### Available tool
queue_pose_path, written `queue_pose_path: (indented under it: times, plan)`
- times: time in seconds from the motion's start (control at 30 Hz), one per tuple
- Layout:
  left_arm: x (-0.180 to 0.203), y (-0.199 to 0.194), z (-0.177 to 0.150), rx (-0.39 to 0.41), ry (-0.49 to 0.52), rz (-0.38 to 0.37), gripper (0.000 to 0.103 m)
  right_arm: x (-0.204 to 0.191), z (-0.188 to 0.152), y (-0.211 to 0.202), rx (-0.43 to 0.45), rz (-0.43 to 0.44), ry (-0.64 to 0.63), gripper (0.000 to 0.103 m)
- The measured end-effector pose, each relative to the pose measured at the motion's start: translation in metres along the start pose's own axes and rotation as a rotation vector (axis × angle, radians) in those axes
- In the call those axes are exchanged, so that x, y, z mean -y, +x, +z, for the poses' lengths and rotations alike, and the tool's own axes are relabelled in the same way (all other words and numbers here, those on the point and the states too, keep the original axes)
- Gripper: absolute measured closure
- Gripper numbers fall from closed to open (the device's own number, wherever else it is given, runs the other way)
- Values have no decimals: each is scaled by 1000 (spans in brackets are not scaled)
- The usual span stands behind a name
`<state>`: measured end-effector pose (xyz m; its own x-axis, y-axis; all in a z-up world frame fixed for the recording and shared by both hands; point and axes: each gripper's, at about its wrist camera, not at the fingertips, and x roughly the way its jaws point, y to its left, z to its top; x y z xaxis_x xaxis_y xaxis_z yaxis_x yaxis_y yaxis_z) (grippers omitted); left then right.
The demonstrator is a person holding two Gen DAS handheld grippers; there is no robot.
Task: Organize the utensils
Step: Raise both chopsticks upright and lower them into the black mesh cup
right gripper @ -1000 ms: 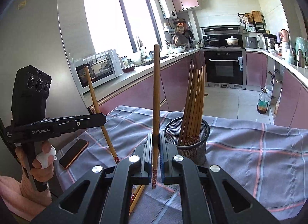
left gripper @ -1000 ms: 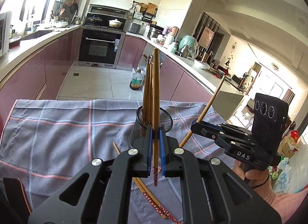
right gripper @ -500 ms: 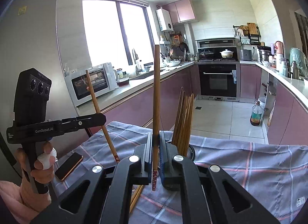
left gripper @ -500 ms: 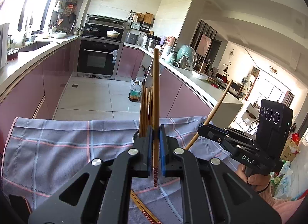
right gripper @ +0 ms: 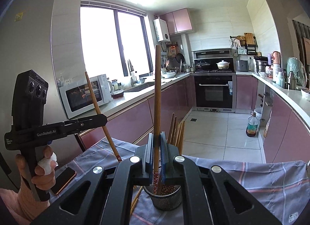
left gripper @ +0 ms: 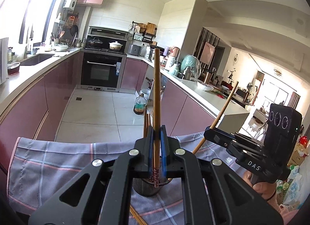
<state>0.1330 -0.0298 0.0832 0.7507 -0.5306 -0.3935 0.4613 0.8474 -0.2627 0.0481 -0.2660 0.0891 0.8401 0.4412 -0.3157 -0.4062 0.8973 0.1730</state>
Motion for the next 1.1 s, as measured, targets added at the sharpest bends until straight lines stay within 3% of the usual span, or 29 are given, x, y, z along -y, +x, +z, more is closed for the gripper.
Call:
queue_pose_path:
  times: [0.47, 1.1]
  plan:
    - [7, 45, -6, -51, 19, 64, 96, 14, -11, 33, -58, -43, 19, 98]
    - [2, 109, -21, -222, 90, 113, 95, 21, -34, 68, -217, -74, 19, 98]
